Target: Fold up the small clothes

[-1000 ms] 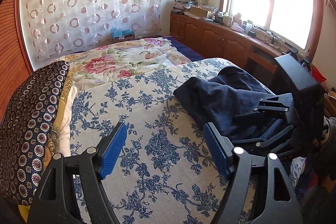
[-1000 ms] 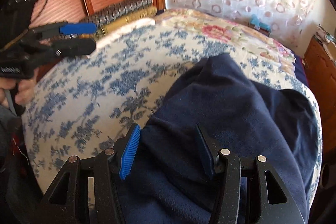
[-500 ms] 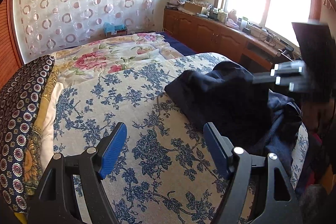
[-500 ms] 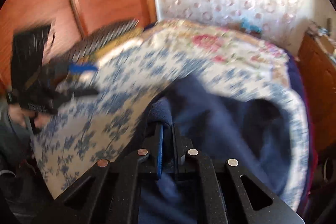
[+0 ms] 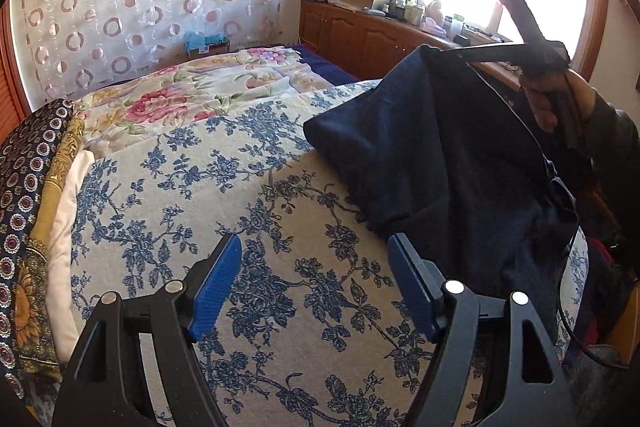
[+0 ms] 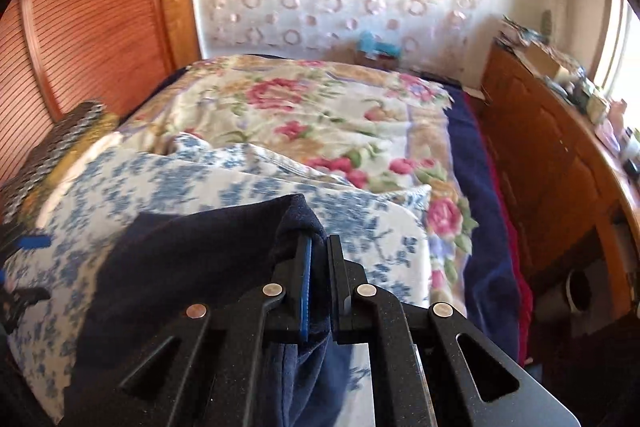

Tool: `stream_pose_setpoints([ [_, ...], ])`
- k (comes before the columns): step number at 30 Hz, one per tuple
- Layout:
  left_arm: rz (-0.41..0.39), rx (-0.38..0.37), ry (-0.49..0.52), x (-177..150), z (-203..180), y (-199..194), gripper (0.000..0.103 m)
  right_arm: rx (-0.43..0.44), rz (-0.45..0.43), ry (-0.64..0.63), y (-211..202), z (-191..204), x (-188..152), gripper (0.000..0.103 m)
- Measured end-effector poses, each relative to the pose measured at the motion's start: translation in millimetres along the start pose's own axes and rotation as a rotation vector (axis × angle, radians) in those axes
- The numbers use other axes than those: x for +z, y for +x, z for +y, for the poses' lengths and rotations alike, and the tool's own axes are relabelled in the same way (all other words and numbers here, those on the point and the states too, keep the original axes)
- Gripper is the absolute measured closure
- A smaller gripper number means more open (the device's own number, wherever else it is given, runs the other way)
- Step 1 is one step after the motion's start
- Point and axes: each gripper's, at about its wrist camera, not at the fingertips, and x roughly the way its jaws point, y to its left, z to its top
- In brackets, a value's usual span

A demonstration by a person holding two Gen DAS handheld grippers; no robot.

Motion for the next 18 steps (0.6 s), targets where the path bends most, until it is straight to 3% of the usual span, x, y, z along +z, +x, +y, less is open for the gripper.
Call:
stream_pose_setpoints([
  [2,0.007,-0.001,0.004,0,-3,2,0.027,-0.023,0.036,0.016,12,1,2,0.096],
  [4,0.01,0.001,0.008,1,-5,2,0.027,-0.069,0.057,0.027,15,2,7,0.078],
  [6,0.009,-0.001,0.008,0,-7,2,0.027,-0.051,0.047,0.048,12,-1,9,0.07],
  [18,-0.016,0.013,0.012,1,-28,-6,0.027,0.026,-0.06,0.046,-73,7,-35,0.07],
])
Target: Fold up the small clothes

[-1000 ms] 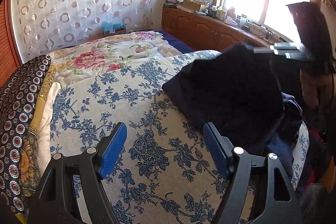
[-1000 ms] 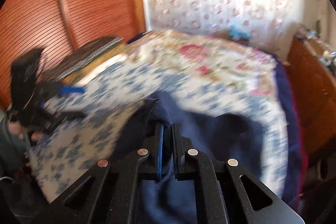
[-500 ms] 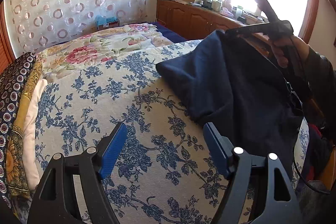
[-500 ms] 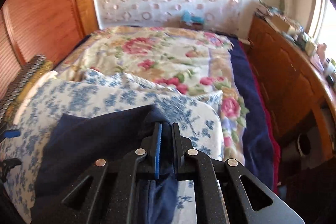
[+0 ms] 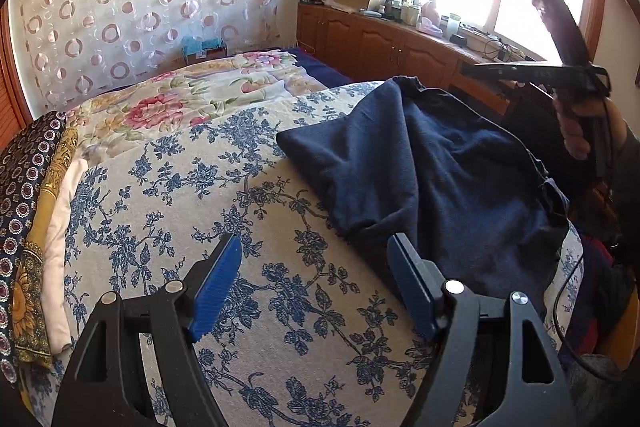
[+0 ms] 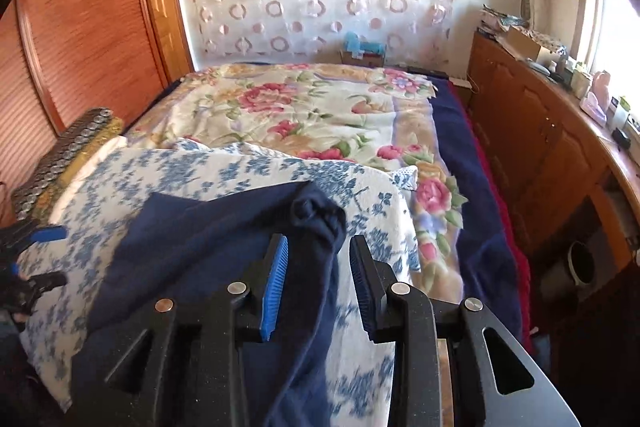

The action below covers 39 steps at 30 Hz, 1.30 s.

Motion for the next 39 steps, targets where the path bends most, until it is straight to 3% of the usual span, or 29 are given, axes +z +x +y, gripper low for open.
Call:
stream_pose_setpoints([
  [8,-0.031,0.012,0.006,-8,-22,-15,0.027,0.036,-0.033,-0.045,-35,11,-35,0.07],
  [14,-0.03,0.014,-0.008,-24,-34,-23,0.027,0.04,0.01,-0.068,-41,19,-67,0.07],
  [22,0.027,-0.048,-0.071,-57,-47,-23,0.027,0.076,0.059,-0.042,-41,21,-97,0.07],
  [30,0.077,-0.092,-0.029,-71,-66,-16,0.027,0.06,0.104,-0.079,-28,26,-110,0.07],
  [31,0.08,-0.103,-0.028,-73,-68,-16,0.027,0.065,0.105,-0.09,-29,26,-112,0.078],
  [32,0.084,-0.113,-0.027,-74,-70,-16,0.027,0.071,0.108,-0.101,-30,26,-113,0.098],
  [37,0.099,-0.158,-0.028,-77,-78,-15,0.028,0.036,-0.003,-0.04,-66,4,-113,0.099],
  [39,0.105,-0.191,-0.028,-77,-81,-14,0.038,0.012,-0.042,-0.011,-80,-7,-114,0.099],
])
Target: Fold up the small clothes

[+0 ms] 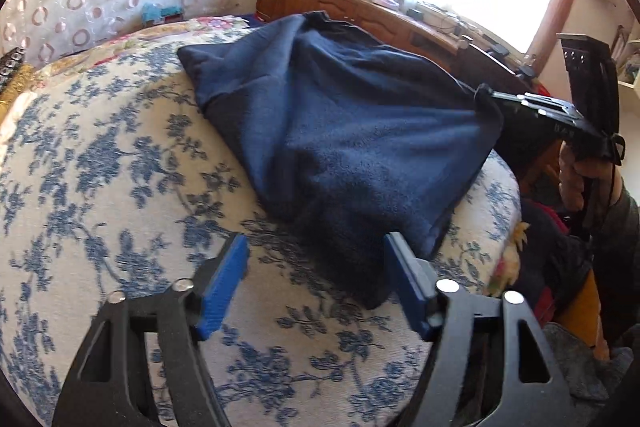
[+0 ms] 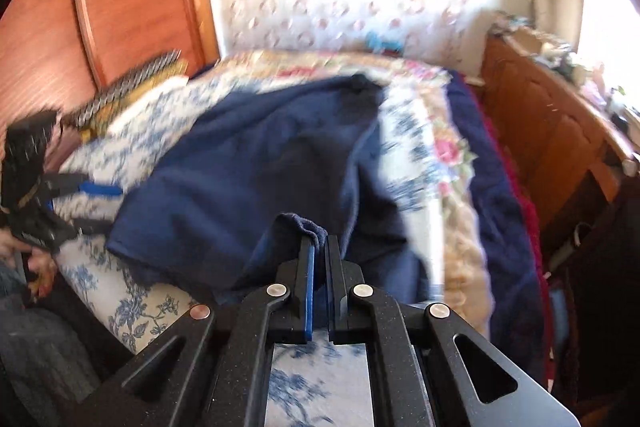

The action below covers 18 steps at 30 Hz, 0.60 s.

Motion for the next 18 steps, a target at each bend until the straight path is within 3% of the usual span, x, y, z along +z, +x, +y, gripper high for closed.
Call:
stream_pose_setpoints([
  [7,0.022,-0.037,0.015,-2,-9,10,0.053,-0.036,0.018,0.013,7,-6,-6,0.099],
  [9,0.03,-0.071,0.011,-1,-11,11,0.076,-0.041,0.027,0.009,9,-2,-8,0.099],
  [11,0.034,-0.087,0.03,-3,-17,12,0.092,-0.042,0.031,0.01,12,4,-11,0.099],
  [12,0.03,-0.082,0.043,-3,-21,9,0.096,-0.043,0.033,0.011,13,4,-10,0.099],
  [18,-0.024,-0.093,0.093,1,-42,-22,0.097,-0.044,0.021,0.032,4,-1,-12,0.099],
])
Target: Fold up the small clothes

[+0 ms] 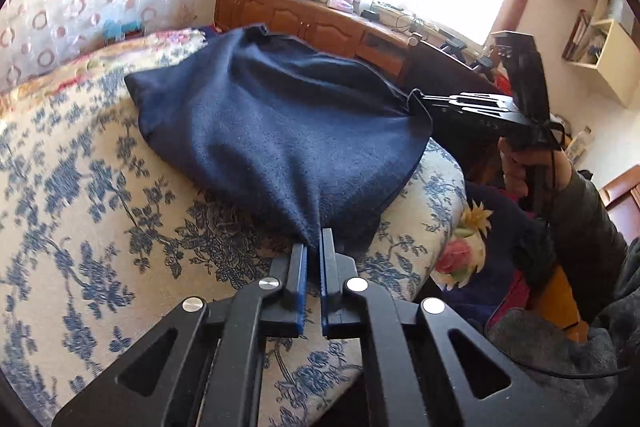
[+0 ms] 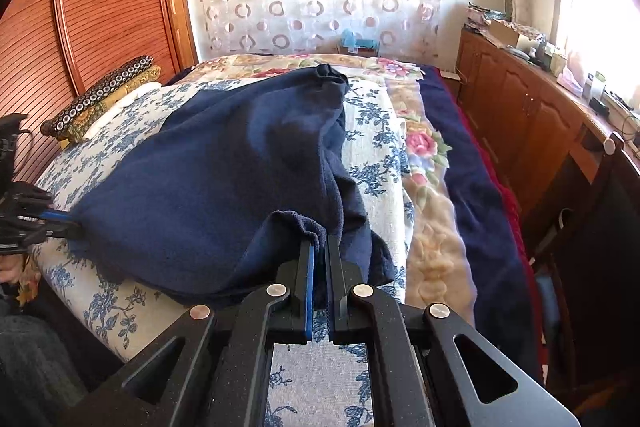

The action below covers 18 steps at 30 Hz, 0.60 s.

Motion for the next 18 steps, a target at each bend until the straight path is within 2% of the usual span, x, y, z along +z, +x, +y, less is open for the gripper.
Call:
stream_pose_setpoints([
  [2,0.009,0.004,0.0,0,0,1,0.097,0.0,-0.011,0.018,-2,-2,-4,0.099],
  [5,0.026,0.01,-0.017,-2,6,8,0.097,-0.015,-0.05,0.046,-5,-5,-3,0.07],
  [6,0.027,0.008,-0.023,-1,8,11,0.097,-0.011,-0.068,0.062,-7,-7,-2,0.056],
  [7,0.028,0.008,-0.029,-1,9,11,0.097,-0.008,-0.083,0.074,-8,-7,-3,0.05],
  [13,0.026,0.023,-0.023,-4,9,10,0.097,-0.005,-0.114,0.074,-3,1,0,0.047],
  [16,0.028,0.028,-0.02,-5,9,10,0.097,0.008,-0.183,0.1,-11,-1,-1,0.047],
  [18,0.029,0.026,-0.022,-5,9,11,0.097,0.002,-0.179,0.106,-12,-1,-2,0.047],
])
